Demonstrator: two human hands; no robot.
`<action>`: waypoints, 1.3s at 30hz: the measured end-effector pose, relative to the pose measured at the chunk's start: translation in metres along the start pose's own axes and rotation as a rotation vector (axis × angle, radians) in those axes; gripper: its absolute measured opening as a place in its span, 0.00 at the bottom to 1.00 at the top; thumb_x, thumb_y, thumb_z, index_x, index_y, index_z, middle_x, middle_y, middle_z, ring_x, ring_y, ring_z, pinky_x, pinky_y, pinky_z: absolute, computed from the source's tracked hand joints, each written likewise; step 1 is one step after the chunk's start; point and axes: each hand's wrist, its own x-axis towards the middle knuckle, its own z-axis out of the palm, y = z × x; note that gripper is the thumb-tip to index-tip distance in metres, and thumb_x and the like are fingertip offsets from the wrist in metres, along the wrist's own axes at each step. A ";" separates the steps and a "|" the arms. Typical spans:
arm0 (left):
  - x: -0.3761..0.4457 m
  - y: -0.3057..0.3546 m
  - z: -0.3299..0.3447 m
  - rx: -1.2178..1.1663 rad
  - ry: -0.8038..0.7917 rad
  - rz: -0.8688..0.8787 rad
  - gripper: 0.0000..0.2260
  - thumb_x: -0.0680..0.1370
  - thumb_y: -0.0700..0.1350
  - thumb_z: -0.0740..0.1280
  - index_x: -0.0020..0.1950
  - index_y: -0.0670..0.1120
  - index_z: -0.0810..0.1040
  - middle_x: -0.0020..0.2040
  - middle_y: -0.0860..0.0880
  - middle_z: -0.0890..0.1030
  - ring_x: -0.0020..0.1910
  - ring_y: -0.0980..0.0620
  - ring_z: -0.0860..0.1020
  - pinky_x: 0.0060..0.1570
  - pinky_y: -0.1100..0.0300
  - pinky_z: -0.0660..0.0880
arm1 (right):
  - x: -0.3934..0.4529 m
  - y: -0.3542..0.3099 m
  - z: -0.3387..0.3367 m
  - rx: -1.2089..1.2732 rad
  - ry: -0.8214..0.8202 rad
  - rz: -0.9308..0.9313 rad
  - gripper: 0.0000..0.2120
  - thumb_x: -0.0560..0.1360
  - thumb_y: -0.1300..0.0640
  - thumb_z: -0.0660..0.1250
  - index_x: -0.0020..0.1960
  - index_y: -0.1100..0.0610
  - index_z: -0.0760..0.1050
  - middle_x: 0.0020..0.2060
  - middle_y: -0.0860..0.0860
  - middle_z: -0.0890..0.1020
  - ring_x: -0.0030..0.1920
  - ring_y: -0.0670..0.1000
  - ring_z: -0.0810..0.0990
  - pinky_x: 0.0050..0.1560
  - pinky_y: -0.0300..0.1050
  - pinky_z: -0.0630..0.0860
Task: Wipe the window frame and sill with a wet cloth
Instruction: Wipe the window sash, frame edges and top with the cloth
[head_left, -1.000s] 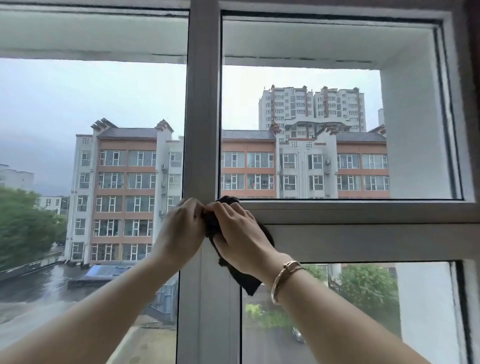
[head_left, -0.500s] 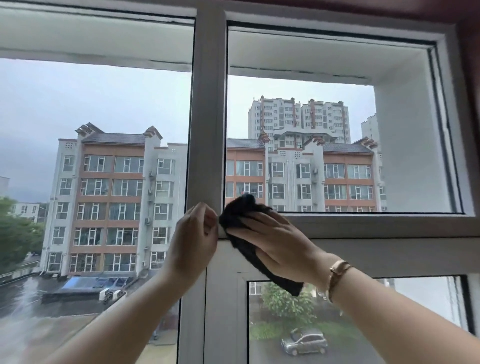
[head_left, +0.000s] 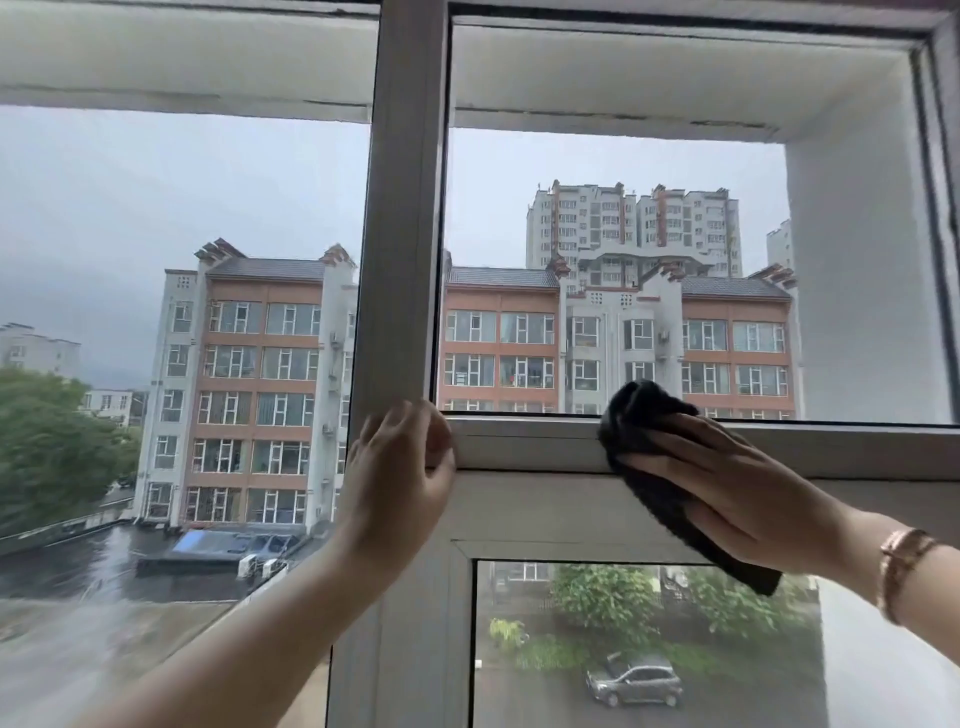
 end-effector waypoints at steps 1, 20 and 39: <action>0.000 0.008 0.003 0.014 -0.009 0.002 0.06 0.72 0.41 0.70 0.43 0.49 0.74 0.39 0.54 0.78 0.42 0.52 0.73 0.45 0.56 0.72 | -0.004 0.003 -0.001 0.012 -0.003 0.017 0.24 0.76 0.56 0.54 0.71 0.48 0.64 0.69 0.48 0.70 0.71 0.55 0.65 0.72 0.53 0.58; 0.011 0.140 0.100 -0.179 -0.178 0.017 0.06 0.72 0.41 0.70 0.41 0.50 0.74 0.38 0.56 0.76 0.40 0.53 0.76 0.48 0.48 0.76 | -0.132 0.094 -0.023 0.051 -0.093 0.288 0.24 0.73 0.54 0.51 0.68 0.48 0.69 0.66 0.45 0.71 0.71 0.49 0.61 0.74 0.49 0.57; 0.016 0.166 0.126 -0.075 -0.150 -0.029 0.07 0.71 0.40 0.70 0.38 0.50 0.74 0.36 0.56 0.74 0.40 0.51 0.72 0.45 0.47 0.73 | -0.081 0.057 -0.005 0.200 0.078 0.174 0.15 0.77 0.55 0.53 0.60 0.54 0.72 0.64 0.48 0.71 0.67 0.53 0.64 0.71 0.52 0.59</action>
